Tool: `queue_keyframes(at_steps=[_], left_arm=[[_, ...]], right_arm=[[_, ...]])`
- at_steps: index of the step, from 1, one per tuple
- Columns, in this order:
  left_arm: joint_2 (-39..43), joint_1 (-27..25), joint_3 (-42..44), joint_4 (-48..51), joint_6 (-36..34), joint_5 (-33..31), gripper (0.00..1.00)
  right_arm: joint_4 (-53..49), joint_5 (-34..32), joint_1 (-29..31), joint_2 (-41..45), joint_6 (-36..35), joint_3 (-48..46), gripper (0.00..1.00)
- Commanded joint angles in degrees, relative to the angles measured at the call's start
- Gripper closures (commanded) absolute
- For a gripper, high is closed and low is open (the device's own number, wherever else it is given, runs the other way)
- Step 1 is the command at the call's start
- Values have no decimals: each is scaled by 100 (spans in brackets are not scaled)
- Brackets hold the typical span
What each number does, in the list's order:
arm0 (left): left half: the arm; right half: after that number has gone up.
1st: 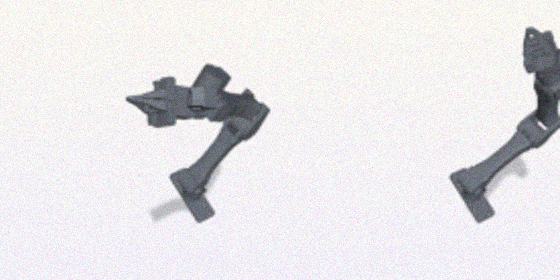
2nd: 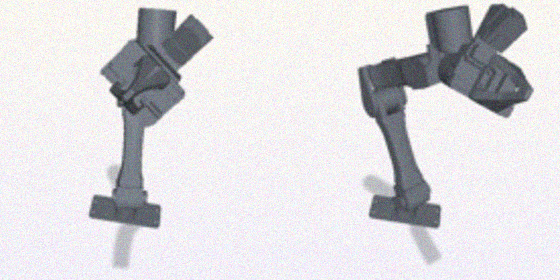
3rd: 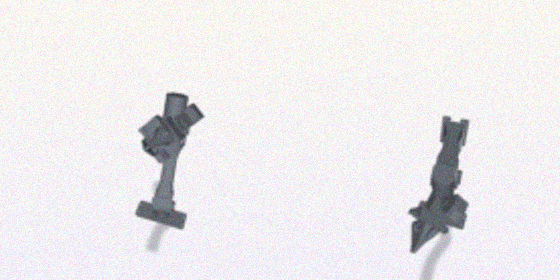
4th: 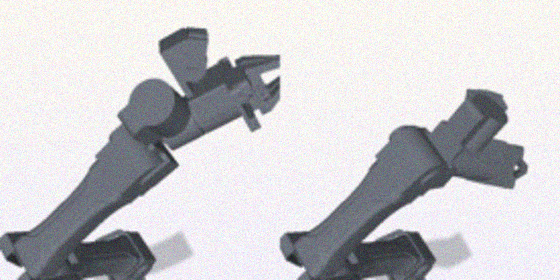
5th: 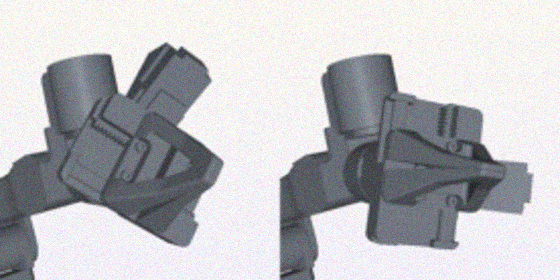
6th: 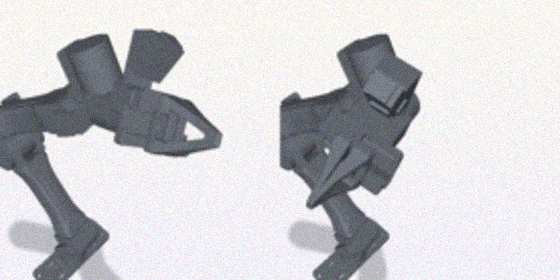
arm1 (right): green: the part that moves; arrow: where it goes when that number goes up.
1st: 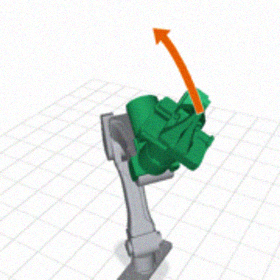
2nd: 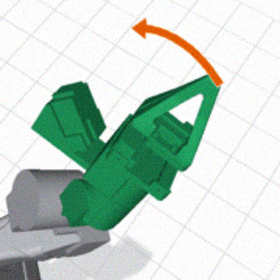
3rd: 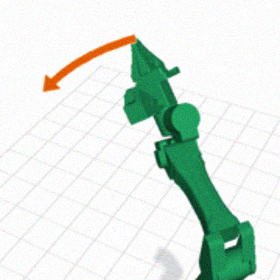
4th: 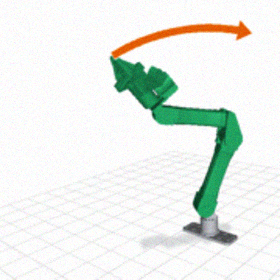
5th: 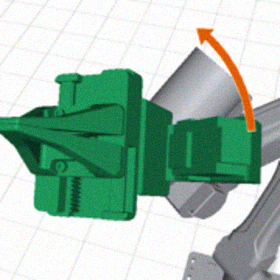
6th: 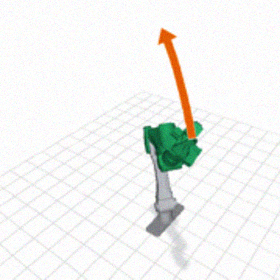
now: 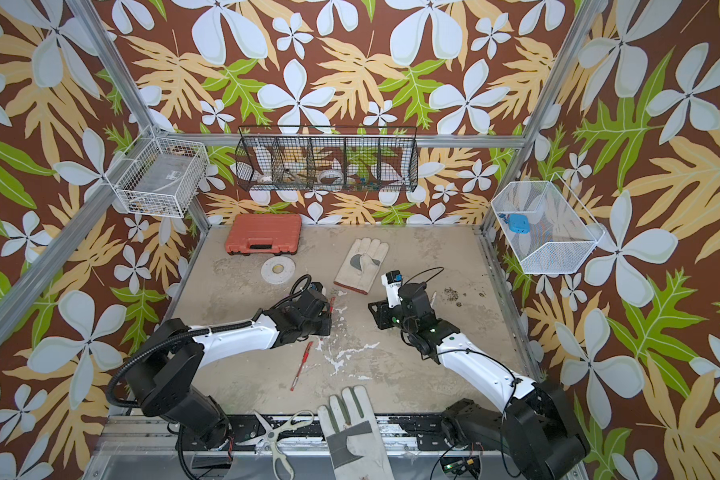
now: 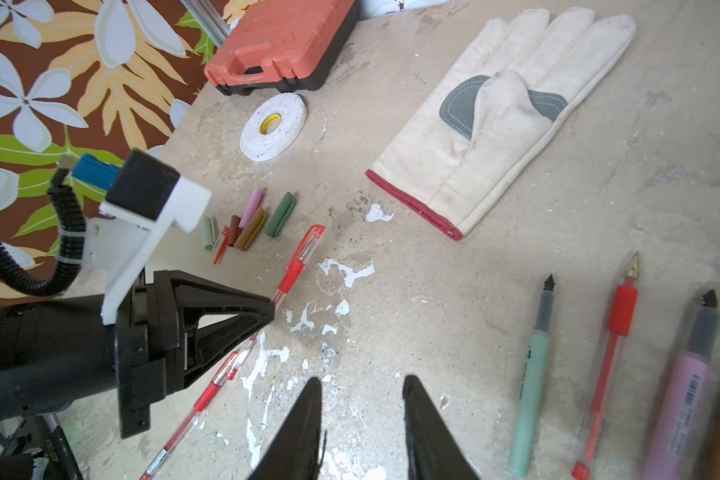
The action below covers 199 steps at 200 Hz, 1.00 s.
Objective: Open the pen caps
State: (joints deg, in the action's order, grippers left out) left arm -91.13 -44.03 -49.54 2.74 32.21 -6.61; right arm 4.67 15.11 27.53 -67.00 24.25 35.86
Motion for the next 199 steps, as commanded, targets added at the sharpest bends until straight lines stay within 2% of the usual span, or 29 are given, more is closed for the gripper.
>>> queue_keyframes(at_steps=[1,23,44,79,97,125,173,199], left_arm=[[201,8,-18,-658,-241,292,100],[409,92,0,-1003,-287,203,100],[730,299,286,-1620,-265,431,100],[1589,343,1357,-3519,-421,797,100],[1939,344,1680,-4005,-562,1156,100],[2520,347,2436,-4783,-522,1266,100],[3316,351,2985,-5029,-455,1389,100],[3487,360,3148,-5259,-405,1509,100]], right_arm=[[264,210,7,135,64,-38,66],[489,428,7,295,62,-133,66],[673,643,8,376,46,-210,66],[1028,1034,8,434,34,-324,66],[1288,1426,14,425,65,-384,66],[1747,1984,15,418,183,-548,66],[2283,2574,62,355,379,-634,53],[2270,2571,543,408,-11,-577,50]])
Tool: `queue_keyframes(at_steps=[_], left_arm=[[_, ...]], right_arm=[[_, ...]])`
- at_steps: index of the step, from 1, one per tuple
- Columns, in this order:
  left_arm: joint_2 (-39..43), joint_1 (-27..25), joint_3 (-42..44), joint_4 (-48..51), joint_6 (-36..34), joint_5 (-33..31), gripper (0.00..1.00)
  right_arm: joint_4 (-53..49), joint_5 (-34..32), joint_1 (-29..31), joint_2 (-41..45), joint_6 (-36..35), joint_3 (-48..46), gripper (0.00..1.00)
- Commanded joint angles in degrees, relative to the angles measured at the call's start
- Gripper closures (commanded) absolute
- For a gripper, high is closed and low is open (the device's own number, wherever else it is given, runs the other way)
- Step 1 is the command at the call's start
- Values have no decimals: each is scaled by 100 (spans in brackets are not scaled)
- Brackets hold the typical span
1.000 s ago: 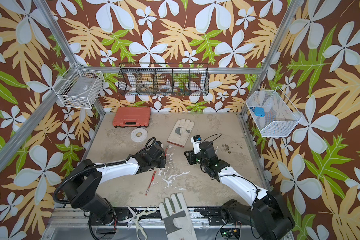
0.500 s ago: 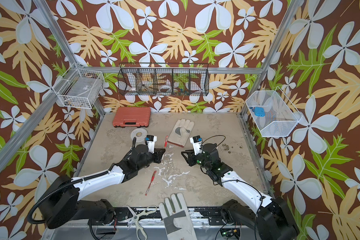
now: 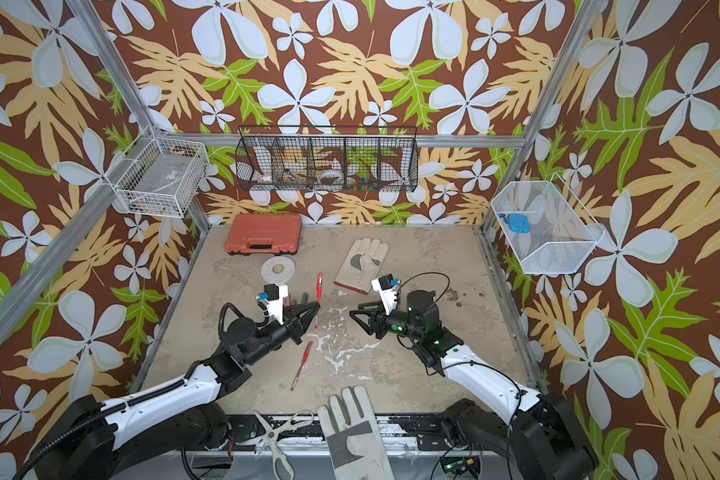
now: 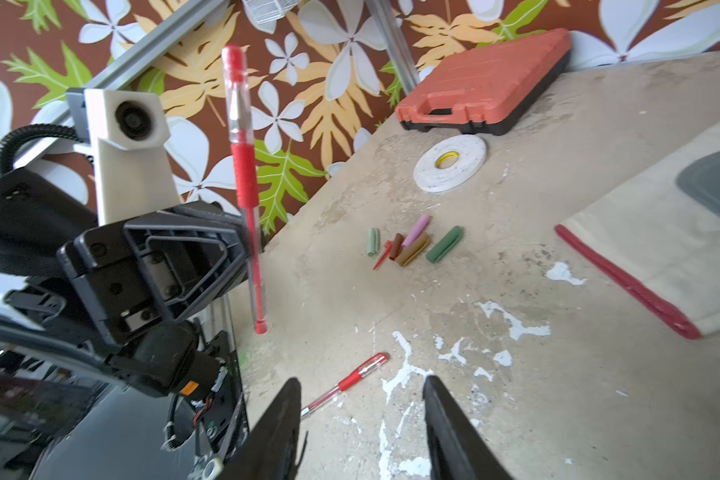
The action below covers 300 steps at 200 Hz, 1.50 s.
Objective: Open the pen caps
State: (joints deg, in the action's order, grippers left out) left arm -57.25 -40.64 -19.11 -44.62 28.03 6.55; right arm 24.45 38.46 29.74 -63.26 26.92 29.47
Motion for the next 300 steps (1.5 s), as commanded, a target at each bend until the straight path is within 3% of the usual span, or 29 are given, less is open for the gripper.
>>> queue_keyframes(at_steps=[1,25,70,235,300], left_arm=[[100,26,108,-544,15,204,100],[35,71,166,-871,163,552,100],[-319,455,329,-1695,704,1340,100],[-948,478,352,-2740,1092,2213,100],[-1383,478,281,-3498,1404,2884,100]], right_arm=[[286,230,353,34,-289,73,51],[276,187,822,-6,-642,166,51],[517,116,866,86,-683,11,51],[799,144,866,150,-600,-131,54],[907,759,965,-176,-587,4,56]])
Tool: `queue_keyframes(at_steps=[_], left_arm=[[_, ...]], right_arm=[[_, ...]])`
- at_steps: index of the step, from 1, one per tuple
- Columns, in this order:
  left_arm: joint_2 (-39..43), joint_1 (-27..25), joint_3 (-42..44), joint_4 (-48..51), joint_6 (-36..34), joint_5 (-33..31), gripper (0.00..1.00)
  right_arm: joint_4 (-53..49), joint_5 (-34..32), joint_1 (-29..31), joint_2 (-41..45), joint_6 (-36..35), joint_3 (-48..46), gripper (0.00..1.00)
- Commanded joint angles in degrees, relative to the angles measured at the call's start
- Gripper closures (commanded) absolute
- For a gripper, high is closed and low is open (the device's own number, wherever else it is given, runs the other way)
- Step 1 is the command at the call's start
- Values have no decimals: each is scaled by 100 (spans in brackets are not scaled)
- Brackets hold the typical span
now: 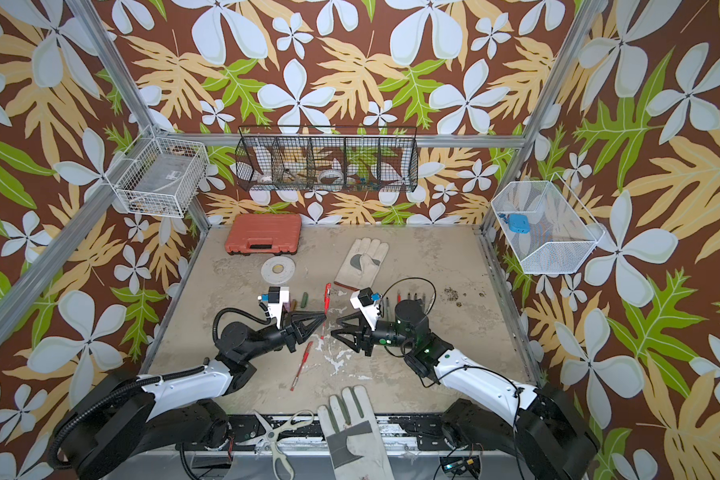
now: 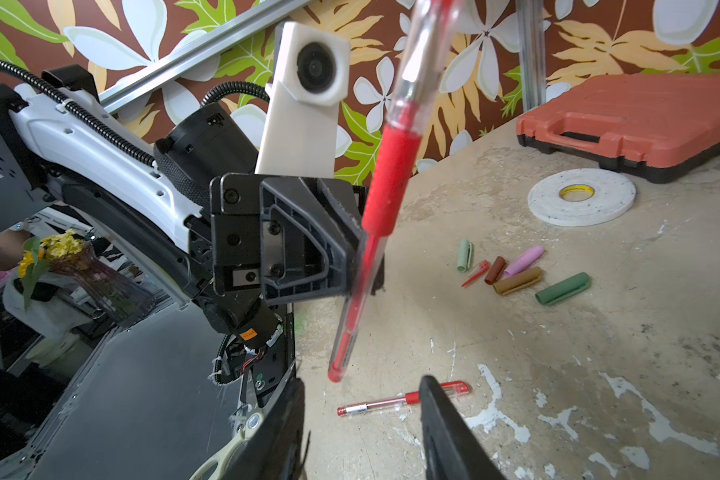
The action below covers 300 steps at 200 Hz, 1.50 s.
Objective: Open the pen caps
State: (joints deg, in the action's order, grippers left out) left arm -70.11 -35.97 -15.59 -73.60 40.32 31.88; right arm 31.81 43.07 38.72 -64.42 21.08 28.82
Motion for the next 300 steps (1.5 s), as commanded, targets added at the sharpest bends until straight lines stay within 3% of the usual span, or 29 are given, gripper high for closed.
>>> queue_keyframes(at_steps=[1,101,229,277,300], left_arm=[[-103,11,-73,-606,177,353,100],[-208,-23,-49,-1026,271,626,100],[-335,-286,-42,-1051,96,461,100],[-370,-297,-53,-1079,99,477,100],[-363,-297,-36,-1095,113,443,100]], right_arm=[[169,298,70,-61,-6,70,56],[182,462,310,-352,-74,217,63],[780,437,313,-305,283,14,72],[774,441,314,-312,248,26,85],[708,417,312,-291,197,26,96]])
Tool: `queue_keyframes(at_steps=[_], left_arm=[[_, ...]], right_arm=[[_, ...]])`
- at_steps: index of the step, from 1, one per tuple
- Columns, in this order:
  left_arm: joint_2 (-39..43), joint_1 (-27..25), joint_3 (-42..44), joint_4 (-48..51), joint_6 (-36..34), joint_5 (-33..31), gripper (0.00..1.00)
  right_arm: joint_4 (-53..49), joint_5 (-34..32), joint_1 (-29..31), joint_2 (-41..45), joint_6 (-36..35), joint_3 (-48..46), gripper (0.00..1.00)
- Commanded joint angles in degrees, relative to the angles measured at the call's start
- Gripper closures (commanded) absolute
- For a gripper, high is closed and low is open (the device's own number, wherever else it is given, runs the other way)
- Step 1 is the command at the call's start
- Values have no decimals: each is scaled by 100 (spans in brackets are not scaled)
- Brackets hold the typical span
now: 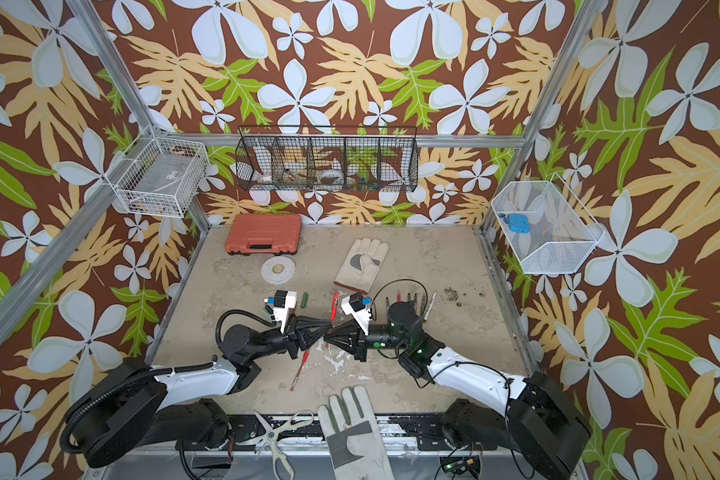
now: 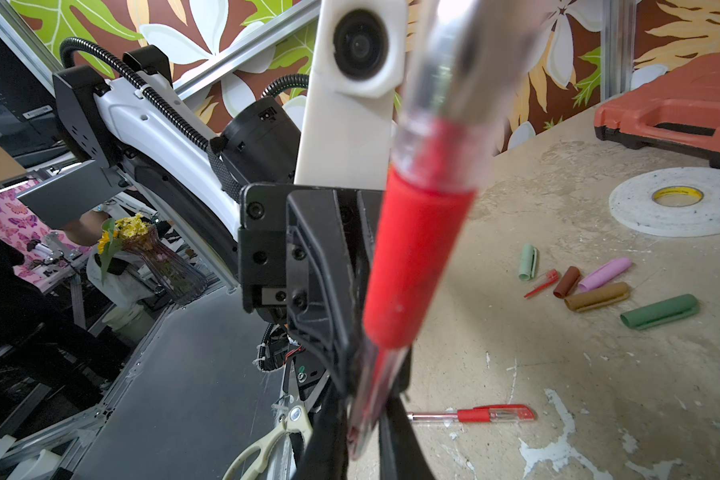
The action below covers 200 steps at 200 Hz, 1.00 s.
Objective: Open the pen caps
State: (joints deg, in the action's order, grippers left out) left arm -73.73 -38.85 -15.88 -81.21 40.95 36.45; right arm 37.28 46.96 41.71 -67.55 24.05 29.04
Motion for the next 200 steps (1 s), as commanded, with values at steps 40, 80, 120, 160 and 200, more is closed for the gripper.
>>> queue_keyframes(at_steps=[40,80,120,160,200], left_arm=[[171,-8,-2,-157,7,-102,63],[1157,138,-178,1623,-614,-642,38],[2174,150,-196,2914,-1166,-1547,28],[2307,150,-248,3264,-1317,-1825,35],[2267,146,-222,3152,-1318,-1728,37]], right_arm=[[-2,-38,13,67,-213,35,100],[-672,-299,15,145,-612,194,100],[-1224,-498,46,124,-967,363,100],[-1725,-514,178,53,-1332,568,100],[-2055,-642,300,-195,-1523,757,100]])
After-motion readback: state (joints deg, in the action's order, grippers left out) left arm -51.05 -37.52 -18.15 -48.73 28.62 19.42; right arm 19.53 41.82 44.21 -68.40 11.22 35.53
